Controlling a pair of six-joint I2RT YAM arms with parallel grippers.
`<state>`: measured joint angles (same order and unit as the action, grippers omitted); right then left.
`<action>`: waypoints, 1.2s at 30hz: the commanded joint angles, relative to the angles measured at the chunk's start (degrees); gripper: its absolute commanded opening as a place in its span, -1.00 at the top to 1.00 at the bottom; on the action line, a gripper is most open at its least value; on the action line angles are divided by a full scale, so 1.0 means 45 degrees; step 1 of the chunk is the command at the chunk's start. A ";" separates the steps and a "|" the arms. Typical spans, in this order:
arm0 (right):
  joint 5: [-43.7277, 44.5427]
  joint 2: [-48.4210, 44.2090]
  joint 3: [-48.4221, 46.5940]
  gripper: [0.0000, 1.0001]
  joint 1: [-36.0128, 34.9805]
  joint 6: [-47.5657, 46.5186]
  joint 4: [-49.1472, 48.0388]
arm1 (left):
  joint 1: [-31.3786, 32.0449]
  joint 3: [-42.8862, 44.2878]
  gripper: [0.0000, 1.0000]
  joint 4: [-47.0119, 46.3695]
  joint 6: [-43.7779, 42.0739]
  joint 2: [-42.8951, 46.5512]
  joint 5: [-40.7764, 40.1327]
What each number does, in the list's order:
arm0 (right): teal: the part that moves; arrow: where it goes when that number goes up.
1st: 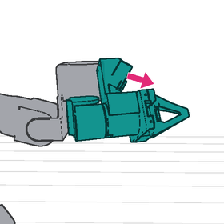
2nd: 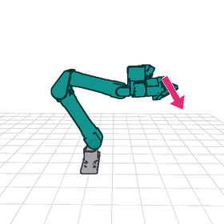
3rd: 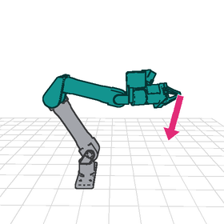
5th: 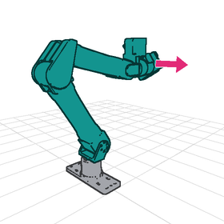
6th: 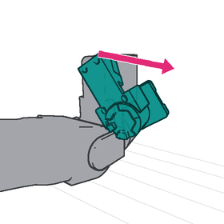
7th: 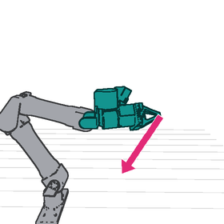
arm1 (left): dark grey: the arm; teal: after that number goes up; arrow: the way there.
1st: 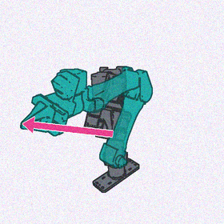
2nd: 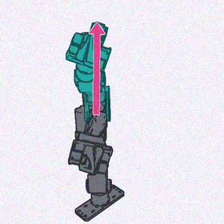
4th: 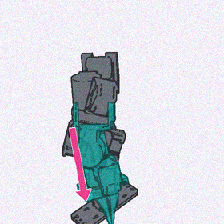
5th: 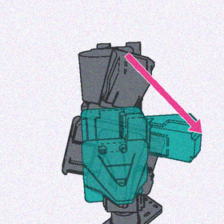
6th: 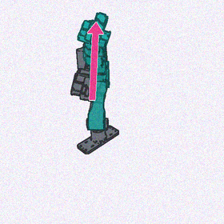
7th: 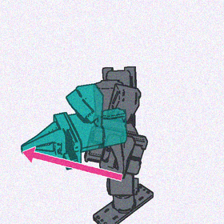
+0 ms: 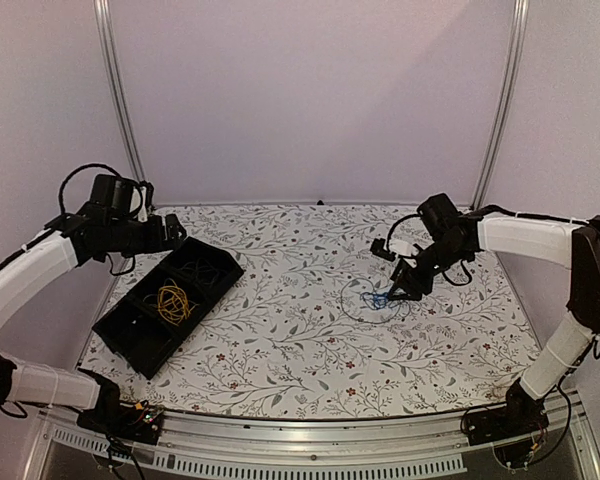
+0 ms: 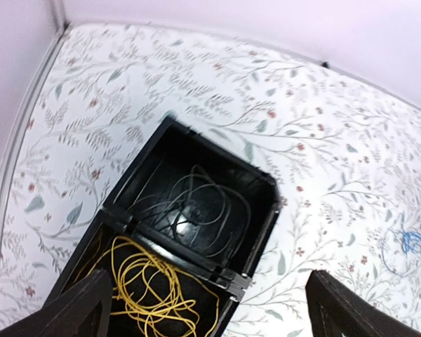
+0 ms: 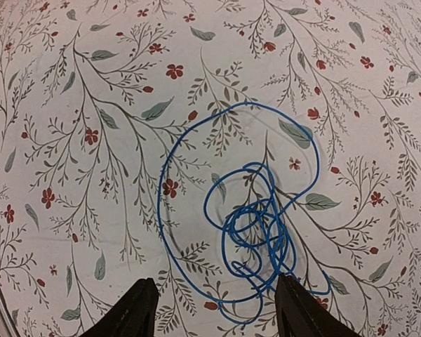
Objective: Untangle the cables
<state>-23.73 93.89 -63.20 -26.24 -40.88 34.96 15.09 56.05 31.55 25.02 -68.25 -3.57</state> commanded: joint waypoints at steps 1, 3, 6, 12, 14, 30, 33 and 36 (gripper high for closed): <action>-0.0054 0.0394 -0.1470 -0.22 -0.0066 0.0276 -0.0436 | 0.0677 0.0309 -0.99 -0.2064 -0.2886 0.1309 0.1872; 0.0167 0.0877 -0.2140 -0.22 -0.0132 0.0195 -0.0629 | 0.0777 0.0308 -0.99 -0.3239 -0.3371 0.1675 0.2381; 0.0611 0.2060 -0.3331 -0.22 -0.0263 0.0058 -0.0515 | 0.1122 0.0294 -0.99 -0.5308 -0.4392 0.1654 0.3010; 0.1068 0.4605 -0.5327 -0.25 -0.0543 -0.0636 0.0102 | 0.1407 0.0772 -0.99 -0.7369 -0.3258 -0.0790 -0.1988; 0.1345 0.5175 -0.5740 -0.26 -0.0555 -0.0800 0.0131 | 0.0839 0.1100 -0.99 -0.6664 -0.2083 -0.1872 -0.3159; 0.1628 0.7392 -0.6646 0.21 -0.0868 -0.1073 -0.0987 | -0.1656 -0.1810 -0.99 -1.1699 0.0410 -0.1988 0.6562; 0.1132 0.7494 -0.7461 1.00 -0.0868 -0.0671 -0.0453 | -0.1416 -0.1932 -0.99 -1.2261 -0.0387 -0.1637 0.7758; 0.0389 0.6346 -0.7470 1.00 -0.0868 -0.0202 -0.0101 | -0.0562 -0.2962 -1.00 -1.3861 -0.1218 -0.0554 0.7480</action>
<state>-17.67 126.93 -94.83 -29.95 -44.75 33.17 8.38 46.44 -21.43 23.81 -76.44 27.07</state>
